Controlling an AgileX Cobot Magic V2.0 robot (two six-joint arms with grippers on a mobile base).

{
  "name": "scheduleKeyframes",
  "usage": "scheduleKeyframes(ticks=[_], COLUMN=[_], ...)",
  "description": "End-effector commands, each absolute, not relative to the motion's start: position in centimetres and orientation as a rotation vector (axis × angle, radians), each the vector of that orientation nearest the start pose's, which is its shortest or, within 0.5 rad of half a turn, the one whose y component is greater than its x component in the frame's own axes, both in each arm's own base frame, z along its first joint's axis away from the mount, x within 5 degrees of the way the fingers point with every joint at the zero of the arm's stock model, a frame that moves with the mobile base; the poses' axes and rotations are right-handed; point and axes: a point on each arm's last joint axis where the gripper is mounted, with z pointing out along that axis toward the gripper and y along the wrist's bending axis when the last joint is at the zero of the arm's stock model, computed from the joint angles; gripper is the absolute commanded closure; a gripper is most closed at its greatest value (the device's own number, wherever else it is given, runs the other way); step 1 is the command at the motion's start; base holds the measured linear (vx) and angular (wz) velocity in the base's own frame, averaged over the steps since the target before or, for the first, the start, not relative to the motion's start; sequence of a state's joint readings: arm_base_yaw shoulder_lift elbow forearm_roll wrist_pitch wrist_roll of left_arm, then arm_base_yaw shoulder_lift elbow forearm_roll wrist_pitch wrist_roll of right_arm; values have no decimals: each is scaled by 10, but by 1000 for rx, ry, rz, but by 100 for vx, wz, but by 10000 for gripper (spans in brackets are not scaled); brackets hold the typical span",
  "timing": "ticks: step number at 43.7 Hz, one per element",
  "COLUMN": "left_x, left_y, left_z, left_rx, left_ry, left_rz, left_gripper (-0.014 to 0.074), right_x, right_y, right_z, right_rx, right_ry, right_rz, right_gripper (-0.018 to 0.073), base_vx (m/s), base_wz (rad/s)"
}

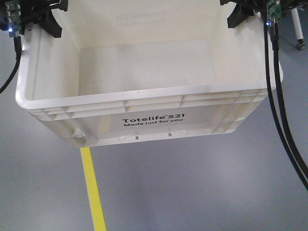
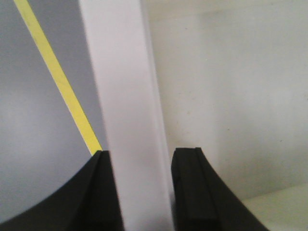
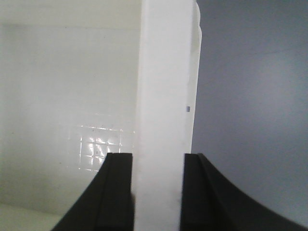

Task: Place moving items into box and shelve
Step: 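Hold the tote with both grippers while the base drives away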

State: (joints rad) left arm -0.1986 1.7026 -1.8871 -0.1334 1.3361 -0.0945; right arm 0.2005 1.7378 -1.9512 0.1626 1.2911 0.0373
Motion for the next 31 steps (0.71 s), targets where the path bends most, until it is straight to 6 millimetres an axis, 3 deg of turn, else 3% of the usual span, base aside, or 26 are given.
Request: scheduleKeyframes(ticks=[1, 31], left_x=[338, 337], left_y=[-81, -81], left_z=[438, 438], left_rx=[142, 143], left_ry=[2474, 2481], left_rz=[-321, -323], left_gripper=[603, 603], right_x=[323, 323], right_y=[103, 103], right_z=[465, 465], right_rx=[-316, -317], right_ry=[2373, 2377], right_rz=[583, 582], right_gripper=[562, 562], base_vx=[13, 19], base_wz=[52, 56])
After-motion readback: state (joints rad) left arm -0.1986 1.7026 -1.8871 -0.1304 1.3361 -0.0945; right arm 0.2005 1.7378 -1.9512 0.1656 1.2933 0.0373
